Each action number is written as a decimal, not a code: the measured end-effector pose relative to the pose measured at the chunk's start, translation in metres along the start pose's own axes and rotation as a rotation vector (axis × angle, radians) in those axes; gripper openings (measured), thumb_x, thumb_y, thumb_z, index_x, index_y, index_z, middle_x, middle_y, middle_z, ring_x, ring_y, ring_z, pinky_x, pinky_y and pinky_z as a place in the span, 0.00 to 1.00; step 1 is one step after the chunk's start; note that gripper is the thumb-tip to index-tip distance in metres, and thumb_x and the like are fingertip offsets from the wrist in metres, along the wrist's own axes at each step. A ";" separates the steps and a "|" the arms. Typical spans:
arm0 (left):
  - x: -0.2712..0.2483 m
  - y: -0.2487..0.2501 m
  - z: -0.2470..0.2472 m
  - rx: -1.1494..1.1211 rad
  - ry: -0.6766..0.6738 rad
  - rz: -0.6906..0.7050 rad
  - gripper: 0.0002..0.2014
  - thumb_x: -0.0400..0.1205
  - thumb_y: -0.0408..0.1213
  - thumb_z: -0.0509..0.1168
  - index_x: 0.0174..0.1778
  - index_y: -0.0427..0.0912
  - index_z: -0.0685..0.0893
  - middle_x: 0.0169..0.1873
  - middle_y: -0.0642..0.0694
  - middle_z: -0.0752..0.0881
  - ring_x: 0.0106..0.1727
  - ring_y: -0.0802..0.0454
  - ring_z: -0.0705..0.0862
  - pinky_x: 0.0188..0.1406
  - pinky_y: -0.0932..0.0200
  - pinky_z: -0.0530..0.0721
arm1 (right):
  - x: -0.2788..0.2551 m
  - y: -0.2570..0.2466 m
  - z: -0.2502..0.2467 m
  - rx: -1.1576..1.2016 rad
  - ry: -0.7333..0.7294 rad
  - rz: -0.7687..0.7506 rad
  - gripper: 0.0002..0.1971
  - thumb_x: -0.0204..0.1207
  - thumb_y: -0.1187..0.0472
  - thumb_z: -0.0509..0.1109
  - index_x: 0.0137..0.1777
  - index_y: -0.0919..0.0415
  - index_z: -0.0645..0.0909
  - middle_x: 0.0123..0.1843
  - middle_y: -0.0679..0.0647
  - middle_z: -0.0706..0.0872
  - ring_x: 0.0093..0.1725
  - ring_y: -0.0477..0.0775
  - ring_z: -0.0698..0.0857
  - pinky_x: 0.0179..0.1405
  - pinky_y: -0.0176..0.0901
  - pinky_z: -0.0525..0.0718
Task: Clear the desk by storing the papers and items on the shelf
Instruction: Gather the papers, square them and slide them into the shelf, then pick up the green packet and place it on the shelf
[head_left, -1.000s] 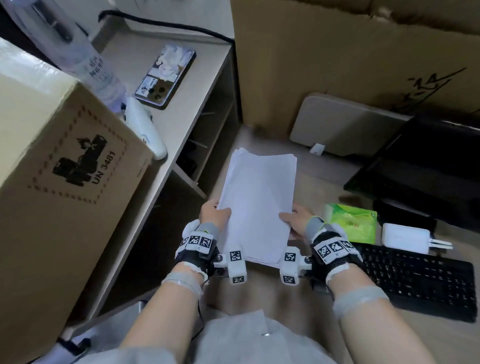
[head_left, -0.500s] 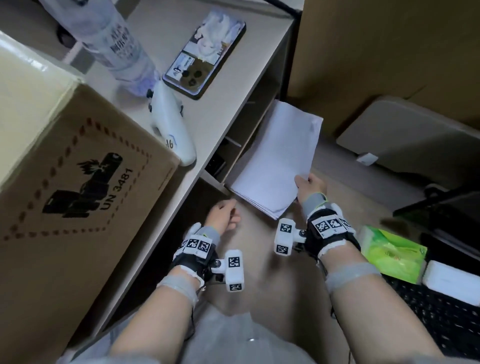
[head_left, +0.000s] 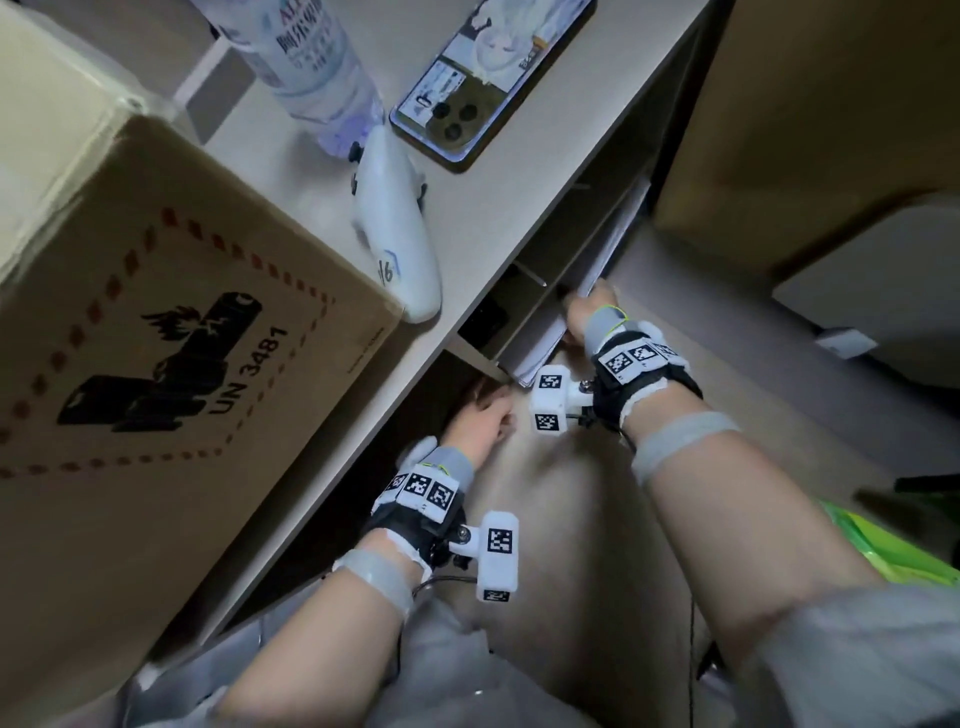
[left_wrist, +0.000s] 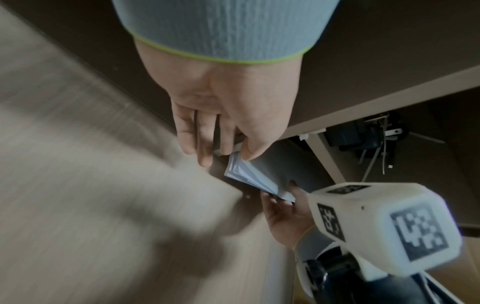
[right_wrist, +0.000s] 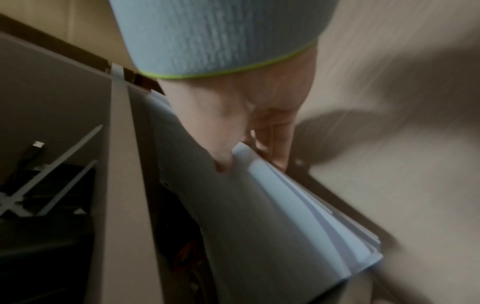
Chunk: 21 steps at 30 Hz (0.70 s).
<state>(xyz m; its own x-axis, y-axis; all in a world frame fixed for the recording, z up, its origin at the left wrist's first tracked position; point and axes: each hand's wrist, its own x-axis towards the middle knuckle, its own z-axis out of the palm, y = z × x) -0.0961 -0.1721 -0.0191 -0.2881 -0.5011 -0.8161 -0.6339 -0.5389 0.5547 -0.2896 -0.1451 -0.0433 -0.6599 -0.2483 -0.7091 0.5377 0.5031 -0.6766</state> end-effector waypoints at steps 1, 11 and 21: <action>-0.001 0.000 0.001 0.001 -0.003 0.005 0.17 0.85 0.30 0.61 0.71 0.38 0.76 0.46 0.48 0.84 0.20 0.69 0.80 0.21 0.74 0.75 | 0.002 0.004 0.000 0.011 -0.007 0.027 0.24 0.77 0.52 0.68 0.70 0.64 0.73 0.54 0.61 0.82 0.52 0.63 0.83 0.64 0.59 0.82; -0.004 0.001 -0.002 -0.005 -0.034 0.052 0.22 0.84 0.32 0.62 0.75 0.39 0.73 0.64 0.47 0.84 0.39 0.57 0.82 0.28 0.71 0.82 | -0.002 0.010 -0.001 -0.086 -0.154 -0.018 0.25 0.76 0.74 0.62 0.74 0.62 0.73 0.58 0.54 0.83 0.53 0.56 0.80 0.59 0.48 0.80; 0.004 0.001 -0.010 0.069 -0.033 0.070 0.21 0.85 0.34 0.63 0.74 0.38 0.74 0.50 0.44 0.83 0.22 0.69 0.81 0.24 0.73 0.79 | 0.007 -0.006 0.009 -0.381 -0.128 0.014 0.20 0.84 0.67 0.57 0.74 0.72 0.72 0.74 0.68 0.77 0.73 0.68 0.76 0.70 0.51 0.72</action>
<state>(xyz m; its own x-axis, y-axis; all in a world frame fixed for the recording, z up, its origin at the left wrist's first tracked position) -0.0906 -0.1808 -0.0200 -0.3562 -0.5130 -0.7810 -0.6589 -0.4547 0.5992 -0.2931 -0.1575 -0.0462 -0.5703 -0.3278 -0.7532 0.2976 0.7722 -0.5614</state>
